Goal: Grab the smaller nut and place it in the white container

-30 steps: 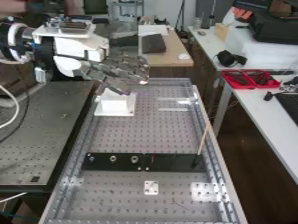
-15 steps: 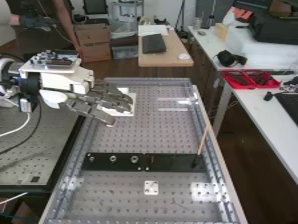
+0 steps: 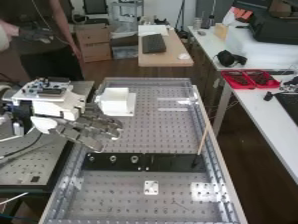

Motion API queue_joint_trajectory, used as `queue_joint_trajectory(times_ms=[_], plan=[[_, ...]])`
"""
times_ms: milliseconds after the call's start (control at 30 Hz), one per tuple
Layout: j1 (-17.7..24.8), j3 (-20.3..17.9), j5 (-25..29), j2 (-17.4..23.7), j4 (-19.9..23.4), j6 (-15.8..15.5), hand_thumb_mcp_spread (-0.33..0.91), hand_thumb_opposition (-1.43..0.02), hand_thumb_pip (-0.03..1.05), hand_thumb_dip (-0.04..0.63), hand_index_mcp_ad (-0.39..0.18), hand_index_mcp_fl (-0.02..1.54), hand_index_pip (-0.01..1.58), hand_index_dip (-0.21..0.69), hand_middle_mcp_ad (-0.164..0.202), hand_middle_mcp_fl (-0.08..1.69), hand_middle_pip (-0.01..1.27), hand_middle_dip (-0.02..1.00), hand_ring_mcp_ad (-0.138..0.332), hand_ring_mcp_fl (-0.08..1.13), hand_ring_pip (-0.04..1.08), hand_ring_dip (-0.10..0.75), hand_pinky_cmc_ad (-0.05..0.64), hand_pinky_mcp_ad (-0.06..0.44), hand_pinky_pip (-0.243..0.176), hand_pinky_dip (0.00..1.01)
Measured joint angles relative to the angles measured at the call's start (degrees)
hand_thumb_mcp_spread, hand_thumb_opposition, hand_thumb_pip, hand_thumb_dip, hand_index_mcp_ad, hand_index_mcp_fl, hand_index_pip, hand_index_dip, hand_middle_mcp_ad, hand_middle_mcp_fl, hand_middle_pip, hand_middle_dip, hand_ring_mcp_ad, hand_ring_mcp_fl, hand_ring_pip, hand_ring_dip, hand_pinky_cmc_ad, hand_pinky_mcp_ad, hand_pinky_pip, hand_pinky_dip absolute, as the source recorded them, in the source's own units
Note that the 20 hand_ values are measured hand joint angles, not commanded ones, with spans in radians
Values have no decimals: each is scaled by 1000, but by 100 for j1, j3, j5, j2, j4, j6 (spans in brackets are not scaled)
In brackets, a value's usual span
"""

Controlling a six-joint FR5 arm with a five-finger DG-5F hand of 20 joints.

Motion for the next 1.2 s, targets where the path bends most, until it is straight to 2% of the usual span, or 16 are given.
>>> queue_joint_trajectory(times_ms=[100,200,367,633,733,800,900,967,1200], plan=[[-58,-104,-29,-93,273,-47,436,-852,480,159,-157,38,1222,164,61,7,140,286,180,0,89,91,375,305,-75,187],[-90,-151,-45,-206,397,-94,450,-864,480,164,-162,35,1300,166,61,7,138,286,164,0,89,91,375,300,-75,187],[-130,-200,-109,-424,605,-185,459,-885,499,180,-175,31,1377,164,59,10,138,286,145,0,89,91,375,300,-75,187],[-189,-232,-268,-635,874,-249,473,-881,499,190,-183,35,1461,175,59,7,140,286,148,0,89,91,375,293,-75,187],[-216,-225,-310,-702,917,-273,483,-881,499,190,-183,40,1482,175,59,7,138,286,129,0,89,91,374,295,-75,187],[-230,-221,-335,-746,941,-286,517,-881,499,190,-192,127,1541,175,58,7,138,286,131,0,93,91,370,297,-73,187],[-247,-222,-372,-801,980,-306,569,-885,553,206,-253,258,1555,187,58,7,140,286,127,0,93,91,370,293,-73,187],[-255,-221,-395,-826,1008,-313,593,-874,555,206,-267,342,1560,204,58,7,140,286,127,0,93,91,370,286,-73,187],[-261,-212,-424,-889,1024,-301,644,-869,508,206,-278,372,1536,204,58,7,138,286,127,0,93,94,361,283,-75,187]])
